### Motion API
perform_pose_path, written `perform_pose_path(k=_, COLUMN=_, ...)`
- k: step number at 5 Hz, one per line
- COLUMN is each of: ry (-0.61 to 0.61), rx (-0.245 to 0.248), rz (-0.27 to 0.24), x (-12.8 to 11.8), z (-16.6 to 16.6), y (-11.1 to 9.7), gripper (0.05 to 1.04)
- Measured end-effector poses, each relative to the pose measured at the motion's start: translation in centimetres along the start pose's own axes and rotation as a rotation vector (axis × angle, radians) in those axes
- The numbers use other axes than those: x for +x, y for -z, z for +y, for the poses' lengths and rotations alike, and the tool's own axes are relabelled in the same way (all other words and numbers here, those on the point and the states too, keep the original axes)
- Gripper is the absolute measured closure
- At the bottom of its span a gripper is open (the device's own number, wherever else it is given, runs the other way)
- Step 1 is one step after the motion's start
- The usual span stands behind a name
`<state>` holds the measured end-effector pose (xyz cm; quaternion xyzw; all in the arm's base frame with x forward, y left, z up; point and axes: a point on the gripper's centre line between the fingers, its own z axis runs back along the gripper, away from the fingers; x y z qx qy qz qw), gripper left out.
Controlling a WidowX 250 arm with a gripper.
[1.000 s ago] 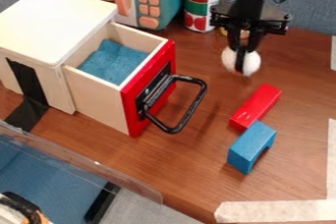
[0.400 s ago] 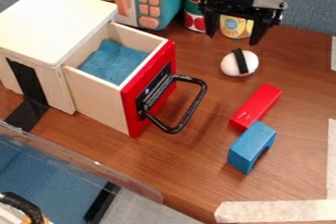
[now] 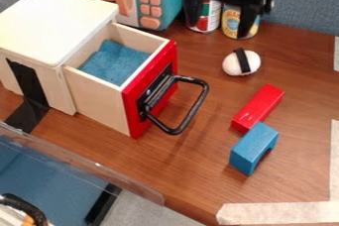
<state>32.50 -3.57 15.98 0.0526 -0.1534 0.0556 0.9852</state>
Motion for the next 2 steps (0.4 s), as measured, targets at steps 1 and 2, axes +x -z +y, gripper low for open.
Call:
perform_pose_path(k=1, ry=0.034, rx=-0.007, rz=0.016, x=-1.6, z=-0.7, y=-0.8, gripper=0.083)
perform_pose_path(k=2, ry=0.081, rx=-0.025, rz=0.032, x=-3.5, z=-2.3, y=-1.9, gripper=0.083)
